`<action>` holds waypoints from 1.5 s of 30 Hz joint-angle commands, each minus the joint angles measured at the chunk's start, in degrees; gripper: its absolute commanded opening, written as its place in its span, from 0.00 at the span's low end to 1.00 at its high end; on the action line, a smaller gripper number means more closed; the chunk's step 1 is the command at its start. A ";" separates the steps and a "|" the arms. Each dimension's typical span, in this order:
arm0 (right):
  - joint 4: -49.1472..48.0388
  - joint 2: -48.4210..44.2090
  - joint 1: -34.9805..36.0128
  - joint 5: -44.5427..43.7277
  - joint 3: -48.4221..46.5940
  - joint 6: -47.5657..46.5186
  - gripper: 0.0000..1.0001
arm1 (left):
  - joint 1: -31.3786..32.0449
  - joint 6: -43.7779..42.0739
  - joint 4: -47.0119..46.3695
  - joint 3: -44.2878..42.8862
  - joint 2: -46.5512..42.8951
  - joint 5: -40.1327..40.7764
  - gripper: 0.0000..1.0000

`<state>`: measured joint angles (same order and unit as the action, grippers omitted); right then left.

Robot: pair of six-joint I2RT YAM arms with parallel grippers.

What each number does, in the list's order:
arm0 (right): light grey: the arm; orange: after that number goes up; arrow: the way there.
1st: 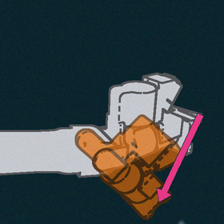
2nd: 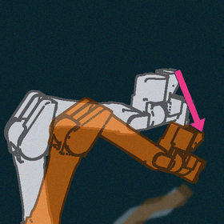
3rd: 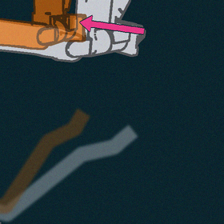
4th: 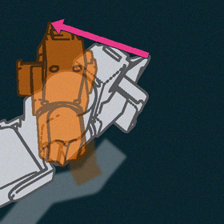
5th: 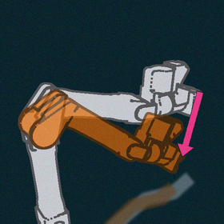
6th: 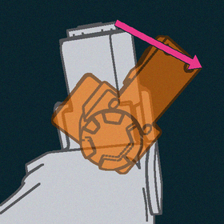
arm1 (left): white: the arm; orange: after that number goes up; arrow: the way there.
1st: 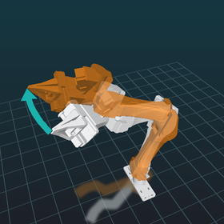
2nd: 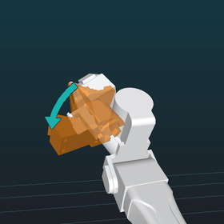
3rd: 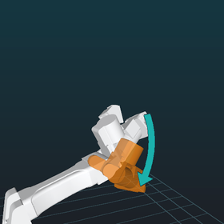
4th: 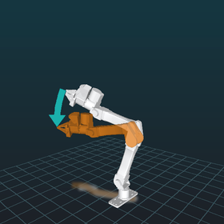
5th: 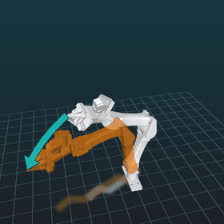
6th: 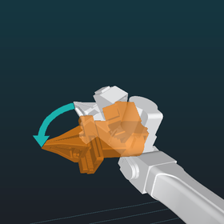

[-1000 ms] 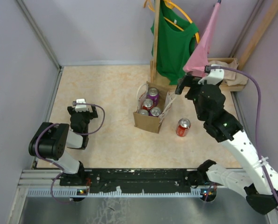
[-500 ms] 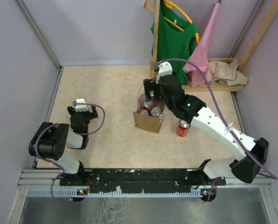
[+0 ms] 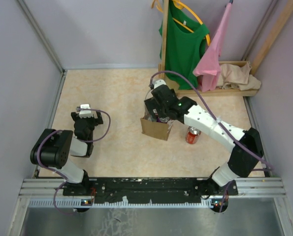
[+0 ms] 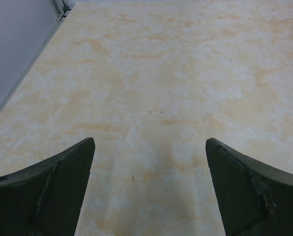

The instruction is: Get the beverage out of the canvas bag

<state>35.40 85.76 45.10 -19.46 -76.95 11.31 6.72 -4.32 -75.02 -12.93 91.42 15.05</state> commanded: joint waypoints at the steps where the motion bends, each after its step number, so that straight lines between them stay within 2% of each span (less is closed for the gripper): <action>1: 4.53 0.69 -0.55 3.35 -0.84 -0.38 0.94 | 0.01 0.61 -2.10 0.32 0.43 0.35 1.00; 5: 6.40 0.87 -2.09 7.14 -0.68 -1.00 0.95 | 0.03 0.54 -2.14 0.36 0.47 0.29 1.00; 15: 14.68 2.13 -4.28 10.18 -1.60 -5.87 0.98 | 0.02 0.54 -2.14 0.36 0.43 0.33 1.00; 27: 12.18 5.77 -4.32 14.50 -1.52 -10.29 0.98 | 0.02 0.60 -2.14 0.36 0.43 0.33 1.00; 33: 11.13 8.32 -4.32 13.21 -1.60 -11.14 0.96 | -0.04 0.58 -2.14 0.36 0.43 0.33 1.00; 45: 7.27 11.92 -7.71 15.95 -1.11 -11.88 0.92 | 0.02 0.58 -2.14 0.36 0.42 0.29 1.00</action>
<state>42.54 95.66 38.24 -5.89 -76.95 0.62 6.72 -4.32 -75.02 -12.93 91.42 15.05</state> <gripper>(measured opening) 0.930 0.998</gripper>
